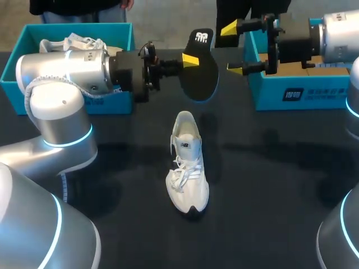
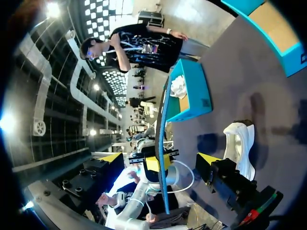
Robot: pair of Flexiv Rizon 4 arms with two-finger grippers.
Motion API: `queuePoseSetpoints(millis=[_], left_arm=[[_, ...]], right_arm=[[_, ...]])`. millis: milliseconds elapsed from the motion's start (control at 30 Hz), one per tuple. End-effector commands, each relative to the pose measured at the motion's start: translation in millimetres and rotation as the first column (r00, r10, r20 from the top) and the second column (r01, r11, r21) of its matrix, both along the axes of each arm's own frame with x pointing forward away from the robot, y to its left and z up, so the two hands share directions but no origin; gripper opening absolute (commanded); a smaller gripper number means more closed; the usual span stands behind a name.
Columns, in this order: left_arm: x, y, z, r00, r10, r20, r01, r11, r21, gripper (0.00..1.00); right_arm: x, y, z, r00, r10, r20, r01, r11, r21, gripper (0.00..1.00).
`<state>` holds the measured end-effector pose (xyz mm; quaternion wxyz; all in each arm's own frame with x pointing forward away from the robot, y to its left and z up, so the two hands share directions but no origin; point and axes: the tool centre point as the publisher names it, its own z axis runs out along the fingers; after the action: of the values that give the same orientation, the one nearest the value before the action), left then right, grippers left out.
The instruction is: Take the shoe out of the shoebox, open the shoe tongue, remove and reinsert the insole, then place the shoe into the shoebox
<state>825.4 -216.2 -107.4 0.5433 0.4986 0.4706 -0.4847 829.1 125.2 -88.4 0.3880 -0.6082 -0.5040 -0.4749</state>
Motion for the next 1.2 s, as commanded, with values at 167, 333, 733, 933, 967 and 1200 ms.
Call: queuePoseSetpoints(millis=[167, 333, 733, 933, 967, 1200], left_arm=[[-8.4, 7, 10, 0.999, -0.039, -0.022, 0.039, 0.999, 0.011, 0.00], [-9.6, 15, 9, 1.000, -0.027, -0.016, 0.027, 1.000, 0.016, 0.00], [-7.3, 34, 5, 0.994, -0.037, -0.107, 0.037, 0.999, 0.002, 0.00], [-2.9, 43, 14, 0.920, -0.051, -0.389, 0.050, 0.999, -0.014, 0.00], [-2.4, 43, 14, 0.892, -0.056, -0.449, 0.054, 0.998, -0.017, 0.00], [-2.1, 48, 13, 0.589, -0.096, -0.802, 0.013, 0.994, -0.109, 0.00]], right_arm=[[1.7, -22, -6, 0.996, 0.074, 0.046, -0.076, 0.997, 0.035, 1.00], [0.4, -33, -14, 0.996, 0.081, 0.032, -0.082, 0.996, 0.022, 1.00], [0.1, -40, -22, 0.994, 0.105, -0.015, -0.105, 0.994, -0.009, 1.00], [0.1, -40, -22, 0.994, 0.105, -0.015, -0.105, 0.994, -0.009, 1.00], [0.1, -40, -22, 0.994, 0.105, -0.015, -0.105, 0.994, -0.009, 1.00], [0.1, -40, -22, 0.994, 0.105, -0.015, -0.105, 0.994, -0.009, 1.00]])
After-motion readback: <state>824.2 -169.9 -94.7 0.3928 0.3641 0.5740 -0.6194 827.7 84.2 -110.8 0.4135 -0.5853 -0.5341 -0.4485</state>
